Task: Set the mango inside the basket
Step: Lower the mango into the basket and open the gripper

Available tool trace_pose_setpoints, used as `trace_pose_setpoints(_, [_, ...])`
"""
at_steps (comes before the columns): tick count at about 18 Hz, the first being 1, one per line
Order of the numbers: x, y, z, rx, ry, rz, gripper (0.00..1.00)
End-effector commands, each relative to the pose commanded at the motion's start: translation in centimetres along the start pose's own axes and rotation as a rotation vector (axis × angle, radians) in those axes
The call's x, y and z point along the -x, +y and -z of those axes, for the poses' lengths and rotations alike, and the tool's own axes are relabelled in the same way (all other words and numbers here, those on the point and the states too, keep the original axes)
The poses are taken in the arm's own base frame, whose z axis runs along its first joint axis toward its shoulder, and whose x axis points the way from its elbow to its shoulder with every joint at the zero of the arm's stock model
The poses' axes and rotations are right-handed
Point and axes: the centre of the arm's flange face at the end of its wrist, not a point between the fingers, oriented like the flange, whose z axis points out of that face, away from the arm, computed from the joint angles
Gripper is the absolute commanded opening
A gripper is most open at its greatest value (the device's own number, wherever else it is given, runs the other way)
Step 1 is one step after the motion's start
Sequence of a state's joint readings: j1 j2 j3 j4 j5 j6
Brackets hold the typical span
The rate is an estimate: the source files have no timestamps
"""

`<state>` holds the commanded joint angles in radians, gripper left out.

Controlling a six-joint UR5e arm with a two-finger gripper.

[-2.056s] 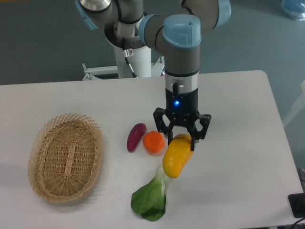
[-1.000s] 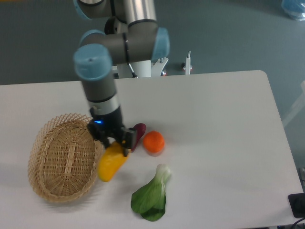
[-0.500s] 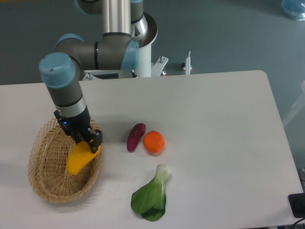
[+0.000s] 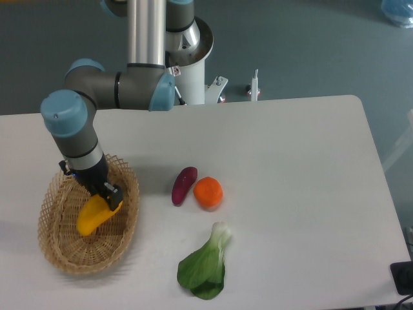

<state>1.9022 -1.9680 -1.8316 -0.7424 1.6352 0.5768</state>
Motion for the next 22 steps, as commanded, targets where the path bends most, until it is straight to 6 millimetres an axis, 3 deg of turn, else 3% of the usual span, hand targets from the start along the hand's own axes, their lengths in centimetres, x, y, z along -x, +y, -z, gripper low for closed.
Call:
trace_pose_setpoints(2, [0.0,-0.3,-0.4,0.002,0.002,-0.002,0.57])
trace_pose_setpoints(4, [0.0,-0.4,-0.4,0.001,0.001,-0.008,0.64])
trace_pose_setpoints(9, [0.0,-0.8,0.1,-0.006,-0.008,-0.010,0.99])
trace_pose_setpoints(18, [1.4,-1.5,3.6,-0.070,-0.043,0.013,1.00])
trace_pose_setpoints(22, [1.8,-1.8,4.0,-0.078,-0.050,0.017,1.00])
